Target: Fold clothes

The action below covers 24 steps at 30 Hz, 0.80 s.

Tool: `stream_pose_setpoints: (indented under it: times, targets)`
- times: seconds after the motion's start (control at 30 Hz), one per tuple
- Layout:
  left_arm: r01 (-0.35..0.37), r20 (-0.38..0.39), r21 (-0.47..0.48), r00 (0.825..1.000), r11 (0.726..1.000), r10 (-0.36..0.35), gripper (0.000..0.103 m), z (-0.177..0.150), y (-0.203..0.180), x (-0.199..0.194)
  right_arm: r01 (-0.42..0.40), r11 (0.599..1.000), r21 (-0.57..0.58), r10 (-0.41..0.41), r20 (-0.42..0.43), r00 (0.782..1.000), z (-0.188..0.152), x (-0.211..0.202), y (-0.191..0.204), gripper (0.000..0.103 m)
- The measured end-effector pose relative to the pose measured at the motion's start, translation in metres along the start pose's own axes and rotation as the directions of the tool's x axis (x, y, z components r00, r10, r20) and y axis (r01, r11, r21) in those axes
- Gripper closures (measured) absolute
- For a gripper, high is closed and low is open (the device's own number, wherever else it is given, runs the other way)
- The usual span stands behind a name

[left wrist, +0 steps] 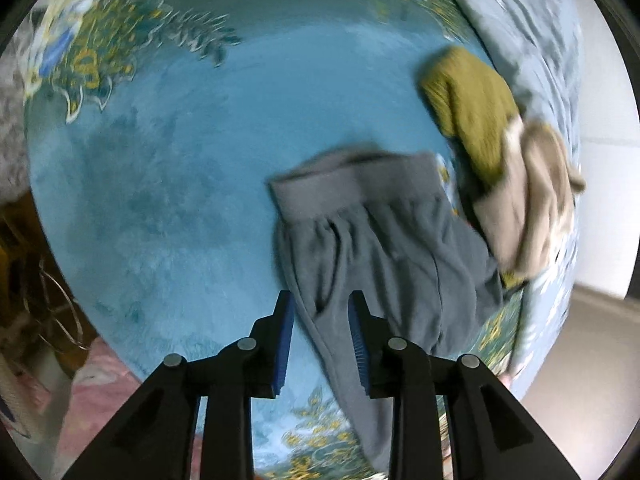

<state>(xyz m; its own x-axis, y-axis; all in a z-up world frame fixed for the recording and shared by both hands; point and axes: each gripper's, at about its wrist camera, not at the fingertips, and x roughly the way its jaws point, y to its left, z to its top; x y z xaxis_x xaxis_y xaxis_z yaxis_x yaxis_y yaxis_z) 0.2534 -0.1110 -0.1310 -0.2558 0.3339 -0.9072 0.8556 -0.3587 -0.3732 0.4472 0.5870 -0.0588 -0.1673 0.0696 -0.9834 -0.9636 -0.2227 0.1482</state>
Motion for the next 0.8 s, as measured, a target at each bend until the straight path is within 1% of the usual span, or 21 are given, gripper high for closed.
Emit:
stream_pose_setpoints:
  times: [0.07,0.2,0.23,0.27,0.33,0.43,0.5,0.53,0.6,0.67,0.7,0.73,0.77,0.8]
  targets:
    - [0.013,-0.010,-0.026,1.000,1.000,-0.013,0.066,0.013,0.012,0.011,-0.008,0.999,-0.033,0.008,-0.008,1.000,-0.017,-0.009,0.025,0.046]
    - [0.041,-0.040,-0.047,0.998,0.998,-0.043,0.060,0.038,0.027,0.037,-0.046,0.992,-0.119,0.042,-0.041,0.998,-0.063,-0.035,0.071,0.045]
    - [0.048,-0.049,-0.044,0.998,0.998,-0.050,0.057,0.043,0.028,0.044,-0.047,0.988,-0.149,0.040,-0.048,0.998,-0.074,-0.038,0.083,0.045]
    - [0.052,-0.058,-0.037,0.997,0.998,-0.054,0.050,0.048,0.029,0.053,-0.047,0.981,-0.190,0.036,-0.059,0.998,-0.087,-0.042,0.096,0.045]
    - [0.046,-0.082,-0.023,0.996,0.999,-0.048,0.044,0.054,0.028,0.067,-0.039,0.960,-0.279,0.016,-0.083,0.996,-0.113,-0.043,0.123,0.045]
    - [0.046,-0.120,-0.009,0.992,0.999,-0.046,0.044,0.060,0.026,0.087,0.002,0.916,-0.401,-0.040,-0.086,0.995,-0.147,-0.046,0.154,0.045]
    - [0.064,-0.147,0.002,0.987,0.998,-0.063,0.044,0.061,0.022,0.098,0.026,0.889,-0.458,-0.070,-0.081,0.994,-0.166,-0.048,0.169,0.045]
    - [0.072,-0.158,0.015,0.985,0.997,-0.069,0.044,0.062,0.019,0.102,0.030,0.882,-0.471,-0.076,-0.080,0.994,-0.172,-0.049,0.174,0.045]
    - [0.090,-0.176,0.043,0.981,0.995,-0.082,0.047,0.063,0.013,0.109,0.038,0.868,-0.495,-0.087,-0.077,0.993,-0.183,-0.053,0.183,0.045]
    - [0.093,-0.189,0.076,0.979,0.993,-0.077,0.054,0.064,0.006,0.114,0.044,0.856,-0.516,-0.094,-0.071,0.993,-0.193,-0.058,0.192,0.045]
    - [0.083,-0.197,0.087,0.978,0.993,-0.065,0.059,0.064,0.005,0.115,0.046,0.851,-0.523,-0.096,-0.069,0.993,-0.196,-0.059,0.195,0.045]
    - [0.079,-0.201,0.094,0.978,0.992,-0.058,0.076,0.065,0.005,0.116,0.048,0.847,-0.530,-0.098,-0.067,0.993,-0.199,-0.061,0.198,0.045]
    - [0.077,-0.201,0.104,0.978,0.992,-0.055,0.088,0.065,0.005,0.115,0.048,0.844,-0.534,-0.098,-0.065,0.993,-0.201,-0.061,0.201,0.045]
    - [0.084,-0.192,0.121,0.979,0.989,-0.060,0.090,0.066,0.005,0.112,0.046,0.844,-0.534,-0.095,-0.066,0.993,-0.203,-0.062,0.204,0.045]
